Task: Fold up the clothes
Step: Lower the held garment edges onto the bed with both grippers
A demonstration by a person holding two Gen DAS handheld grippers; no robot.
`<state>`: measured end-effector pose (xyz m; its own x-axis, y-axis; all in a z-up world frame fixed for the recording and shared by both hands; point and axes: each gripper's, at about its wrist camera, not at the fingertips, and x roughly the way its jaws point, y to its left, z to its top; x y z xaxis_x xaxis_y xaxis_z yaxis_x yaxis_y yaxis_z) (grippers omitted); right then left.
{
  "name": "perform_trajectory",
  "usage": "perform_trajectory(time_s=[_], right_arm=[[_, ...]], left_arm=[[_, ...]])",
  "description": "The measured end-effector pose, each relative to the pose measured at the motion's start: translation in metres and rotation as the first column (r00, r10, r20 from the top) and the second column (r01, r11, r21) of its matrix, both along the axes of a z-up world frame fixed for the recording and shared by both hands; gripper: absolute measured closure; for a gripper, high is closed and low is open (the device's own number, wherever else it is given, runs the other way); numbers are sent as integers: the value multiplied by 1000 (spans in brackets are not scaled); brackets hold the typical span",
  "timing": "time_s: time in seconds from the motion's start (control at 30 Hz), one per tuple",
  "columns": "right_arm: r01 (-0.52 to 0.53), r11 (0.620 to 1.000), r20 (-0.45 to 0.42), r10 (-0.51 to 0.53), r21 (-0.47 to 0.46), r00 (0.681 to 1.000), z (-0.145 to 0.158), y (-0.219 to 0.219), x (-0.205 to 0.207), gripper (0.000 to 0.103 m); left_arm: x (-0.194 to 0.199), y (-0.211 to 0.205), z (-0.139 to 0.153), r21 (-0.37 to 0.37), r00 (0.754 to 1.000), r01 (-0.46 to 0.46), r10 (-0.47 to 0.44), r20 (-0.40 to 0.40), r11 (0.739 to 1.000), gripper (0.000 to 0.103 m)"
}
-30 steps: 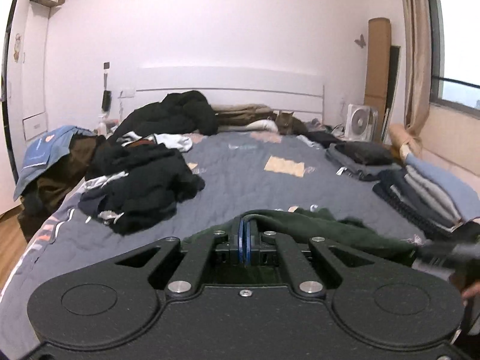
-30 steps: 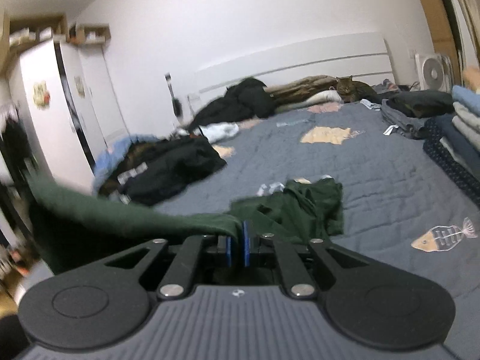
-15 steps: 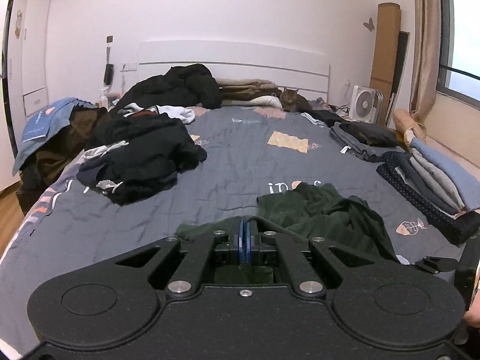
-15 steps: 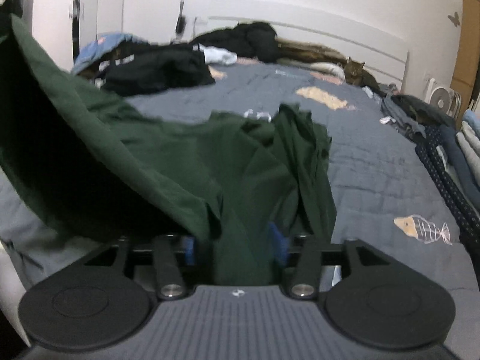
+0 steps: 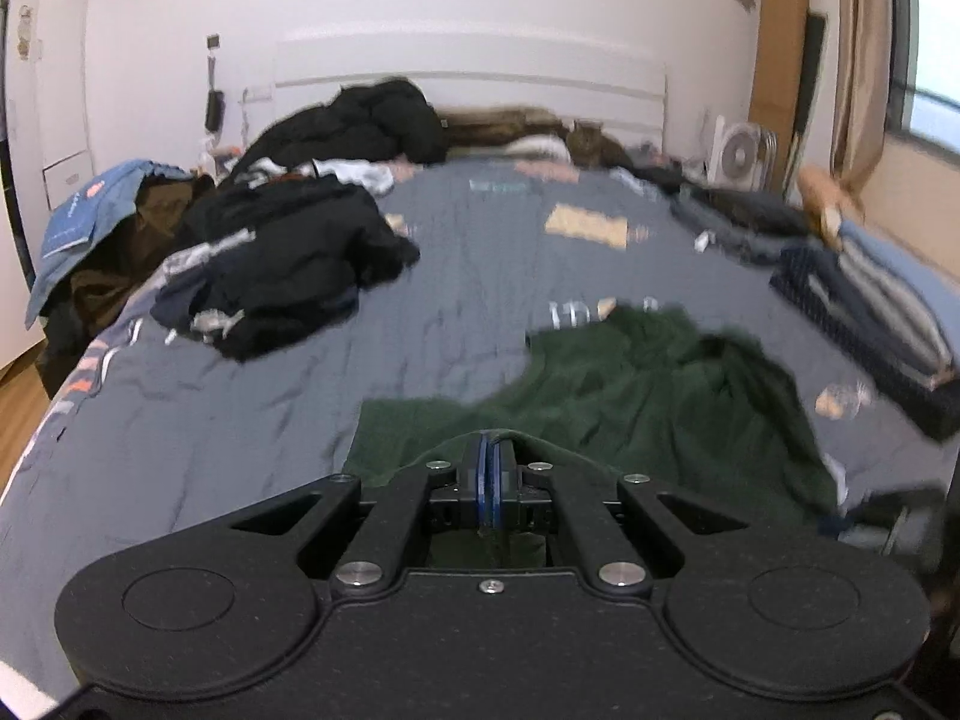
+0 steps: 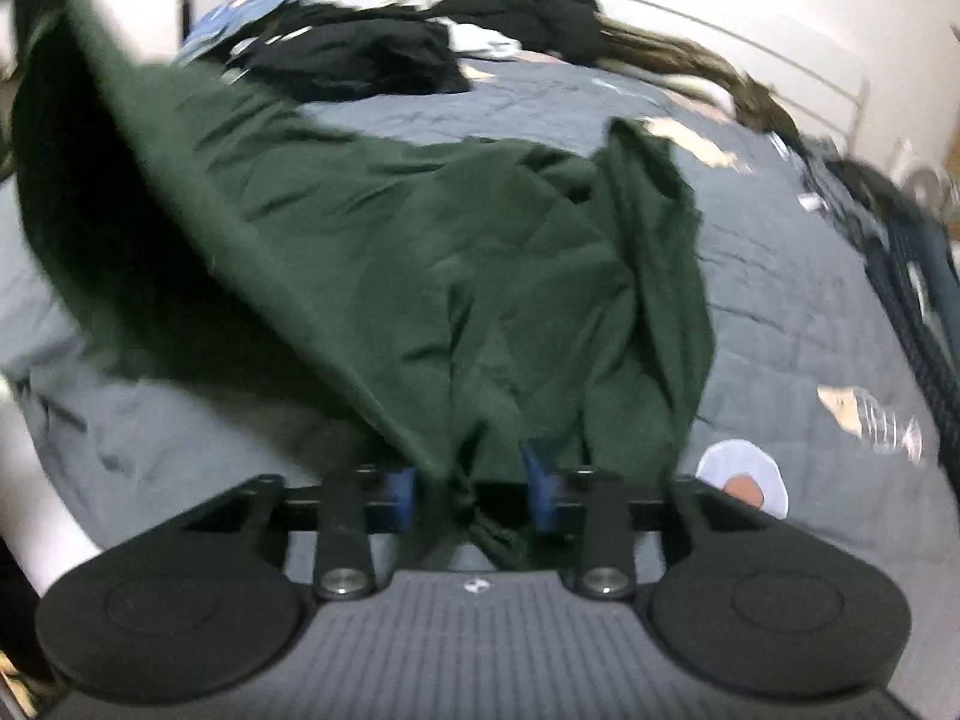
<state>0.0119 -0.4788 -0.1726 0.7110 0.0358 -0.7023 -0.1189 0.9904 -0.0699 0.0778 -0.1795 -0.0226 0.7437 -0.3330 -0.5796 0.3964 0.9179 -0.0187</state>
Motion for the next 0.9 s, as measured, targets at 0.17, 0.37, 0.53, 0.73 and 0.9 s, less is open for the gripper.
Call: perform_trajectory(time_s=[0.17,0.37,0.53,0.73,0.9], right_arm=[[68,983,20,-72,172,997,13,-20,1,83],[121,922,32,-142,367,989,23,-44,-2,84],[159,863,47,-206,480,977,30,-67,-5,84],[184,809,69,-266,558,961,40,-85,-10,84],[173,794,103,-283,583,954,57,-88,-7,85]], left_arm=[[-12,-10,-27,106,999,4,0,-39,994,98],[-24,-32,-73,292,999,-36,36,3,956,43],[-29,-46,-104,413,998,-56,45,36,909,39],[-21,-42,-115,396,1000,-27,27,6,918,88],[-6,-23,-77,247,999,-41,46,-15,968,91]])
